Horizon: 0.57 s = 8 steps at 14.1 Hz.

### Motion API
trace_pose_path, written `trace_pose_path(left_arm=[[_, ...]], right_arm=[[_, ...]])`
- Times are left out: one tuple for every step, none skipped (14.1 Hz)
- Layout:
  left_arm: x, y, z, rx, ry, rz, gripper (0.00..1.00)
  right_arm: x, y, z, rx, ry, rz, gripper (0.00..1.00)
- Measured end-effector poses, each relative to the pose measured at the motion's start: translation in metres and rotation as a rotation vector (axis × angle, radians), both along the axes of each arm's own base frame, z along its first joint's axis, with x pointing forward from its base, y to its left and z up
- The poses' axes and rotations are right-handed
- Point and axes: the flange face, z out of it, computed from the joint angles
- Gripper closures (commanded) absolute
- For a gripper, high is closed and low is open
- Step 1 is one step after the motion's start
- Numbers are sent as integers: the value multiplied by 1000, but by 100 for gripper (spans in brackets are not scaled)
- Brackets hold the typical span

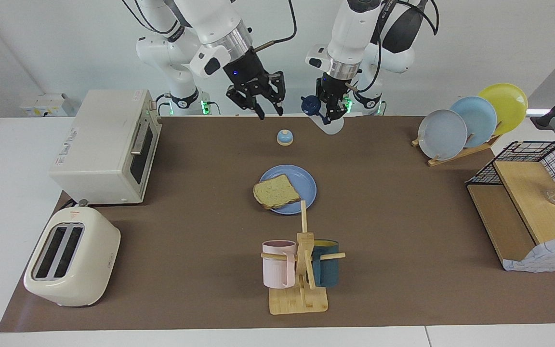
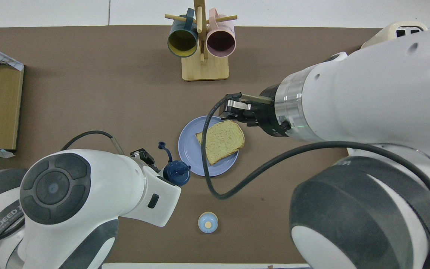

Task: Put bread on plate and add seasoning
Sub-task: 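Withdraw the right gripper while the left gripper lifts the bottle over the bread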

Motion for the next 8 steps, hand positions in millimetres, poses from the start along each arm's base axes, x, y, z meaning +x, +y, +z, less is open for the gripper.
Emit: trace_pose_path(left_arm=[[0, 0, 0, 0, 0, 0, 100], [0, 0, 0, 0, 0, 1, 100], [0, 1, 0, 0, 0, 1, 100], [1, 1, 0, 7, -5, -1, 100], [2, 3, 0, 31, -24, -10, 100], [4, 6, 0, 75, -59, -27, 100], [4, 5, -1, 126, -93, -52, 100], [1, 2, -2, 186, -129, -85, 100]], right_arm=[[12, -26, -5, -67, -43, 43, 0], [27, -61, -12, -112, -63, 71, 0], [42, -105, -22, -146, -68, 84, 0], [54, -152, -33, -181, -65, 89, 0], [62, -197, -44, -236, -55, 91, 0], [66, -233, -56, -315, -35, 104, 0], [66, -252, -66, -378, -12, 119, 0], [66, -263, -75, -414, 24, 120, 0]])
